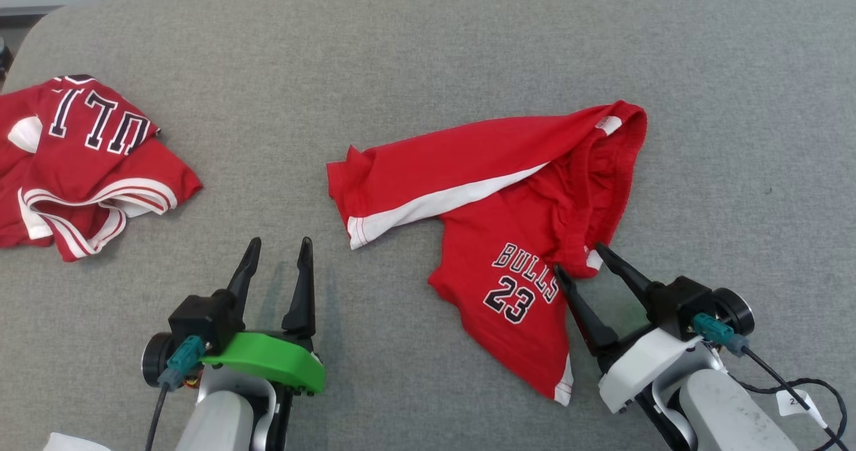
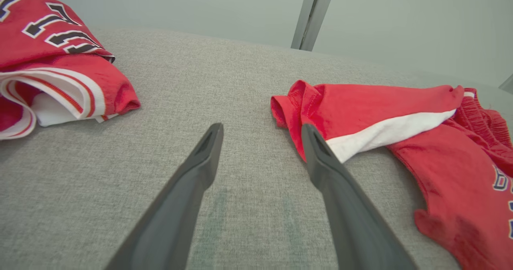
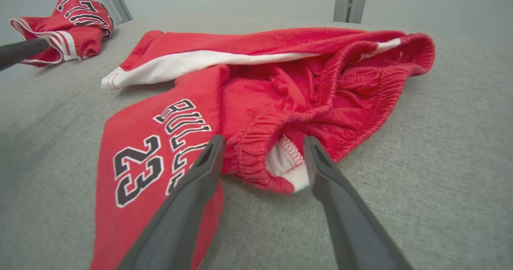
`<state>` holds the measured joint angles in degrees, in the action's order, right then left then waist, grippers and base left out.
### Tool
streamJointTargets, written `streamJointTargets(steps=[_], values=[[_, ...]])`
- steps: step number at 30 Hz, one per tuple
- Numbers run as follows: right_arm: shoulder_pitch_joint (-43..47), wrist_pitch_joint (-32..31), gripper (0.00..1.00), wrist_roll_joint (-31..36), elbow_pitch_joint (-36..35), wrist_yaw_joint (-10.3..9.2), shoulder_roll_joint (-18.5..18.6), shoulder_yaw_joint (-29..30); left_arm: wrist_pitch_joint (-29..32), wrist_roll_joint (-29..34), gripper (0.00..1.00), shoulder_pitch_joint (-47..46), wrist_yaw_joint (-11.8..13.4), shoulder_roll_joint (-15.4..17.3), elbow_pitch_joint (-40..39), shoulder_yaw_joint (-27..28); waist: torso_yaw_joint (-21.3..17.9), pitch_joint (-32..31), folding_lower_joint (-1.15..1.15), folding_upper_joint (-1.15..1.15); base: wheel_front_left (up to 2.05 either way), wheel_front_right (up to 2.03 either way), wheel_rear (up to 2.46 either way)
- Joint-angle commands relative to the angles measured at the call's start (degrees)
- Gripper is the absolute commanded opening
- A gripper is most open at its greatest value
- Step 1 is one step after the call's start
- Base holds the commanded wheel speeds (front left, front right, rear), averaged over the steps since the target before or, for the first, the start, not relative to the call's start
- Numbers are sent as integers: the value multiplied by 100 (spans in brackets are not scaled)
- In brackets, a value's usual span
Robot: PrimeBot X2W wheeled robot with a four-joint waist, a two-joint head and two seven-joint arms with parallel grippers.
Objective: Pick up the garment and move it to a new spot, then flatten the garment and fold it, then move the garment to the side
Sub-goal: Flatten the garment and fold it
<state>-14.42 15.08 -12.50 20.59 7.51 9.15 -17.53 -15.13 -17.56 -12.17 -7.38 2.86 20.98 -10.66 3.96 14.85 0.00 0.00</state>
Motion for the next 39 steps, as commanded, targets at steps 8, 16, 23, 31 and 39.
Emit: streamJointTargets(steps=[8, 16, 23, 31, 39], values=[[-159, 11, 58, 171, 162, -4, 109, -169, -2, -24, 100, 54, -19, 16, 13, -21, 29, 49, 0, 0, 0, 0, 0], [-443, 11, 0, -79, 408, -4, 174, -613, -2, -84, 100, -14, -18, 16, 24, -56, 138, 56, 0, 0, 0, 0, 0], [-781, 12, 0, -980, -158, -3, 220, -1392, -2, -100, 100, 120, 13, 16, 61, -43, 147, -120, 0, 0, 0, 0, 0], [-2206, -484, 0, -2780, -1333, -3, -261, -2111, -2, -21, 100, 217, 47, 16, 66, 47, 165, -364, 0, 0, 0, 0, 0], [-3146, -625, 0, -4513, -1325, -3, -600, -1140, -2, 35, 100, 341, 91, 15, 111, 136, 344, -578, 0, 0, 0, 0, 0]])
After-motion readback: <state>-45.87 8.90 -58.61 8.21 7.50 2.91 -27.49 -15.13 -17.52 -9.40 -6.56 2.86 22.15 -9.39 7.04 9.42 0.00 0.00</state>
